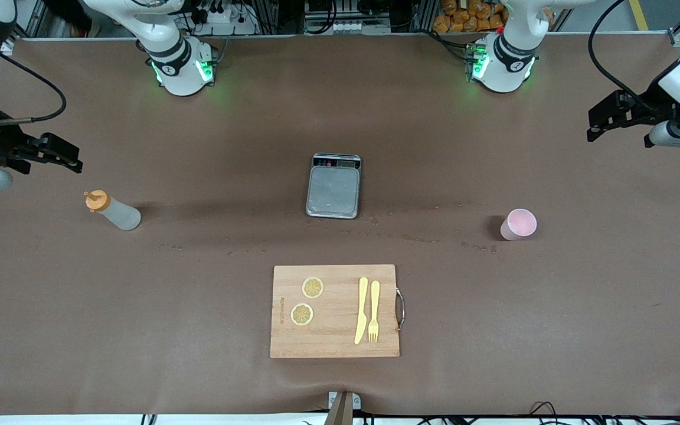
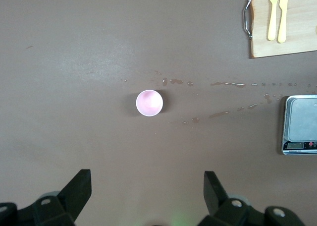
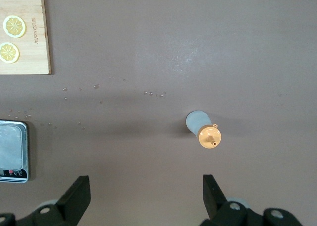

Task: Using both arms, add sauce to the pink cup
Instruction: 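Move the left gripper toward the pink cup while the right gripper reaches the bottle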

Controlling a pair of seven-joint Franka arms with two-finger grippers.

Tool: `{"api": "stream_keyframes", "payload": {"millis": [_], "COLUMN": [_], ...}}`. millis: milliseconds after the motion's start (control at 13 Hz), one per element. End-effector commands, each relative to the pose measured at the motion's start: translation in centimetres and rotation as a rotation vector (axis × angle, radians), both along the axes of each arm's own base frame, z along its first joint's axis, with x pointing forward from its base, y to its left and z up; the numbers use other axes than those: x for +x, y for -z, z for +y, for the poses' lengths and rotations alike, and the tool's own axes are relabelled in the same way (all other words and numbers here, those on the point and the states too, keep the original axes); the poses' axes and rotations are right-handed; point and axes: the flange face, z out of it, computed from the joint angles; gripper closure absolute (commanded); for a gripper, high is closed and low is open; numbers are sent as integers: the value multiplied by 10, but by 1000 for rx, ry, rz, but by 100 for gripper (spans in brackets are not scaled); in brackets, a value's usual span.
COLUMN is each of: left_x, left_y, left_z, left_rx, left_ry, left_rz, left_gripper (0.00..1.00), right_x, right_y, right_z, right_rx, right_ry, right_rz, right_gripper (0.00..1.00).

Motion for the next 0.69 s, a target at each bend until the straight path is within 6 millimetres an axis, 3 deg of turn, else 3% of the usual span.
{"api": "stream_keyframes", "payload": {"millis": [0,385,615], "left_x": [-8,-5,-4], "left_y": [-4,-1,4], "left_z": [0,-1,1], "left_rx": [21,22,26], "left_ry": [25,20,22], "left_rz": [-17,-7,4], "left_gripper": [0,0,0], "right_x": [-4,-3,-1], "right_y": [-4,-3,2], "right_z": [-2,-3,-15], "right_rx": [-13,-13,-13], "right_ry": [-6,-3,17], "right_rz": [-2,-6,4], "right_gripper": [0,0,0]}}
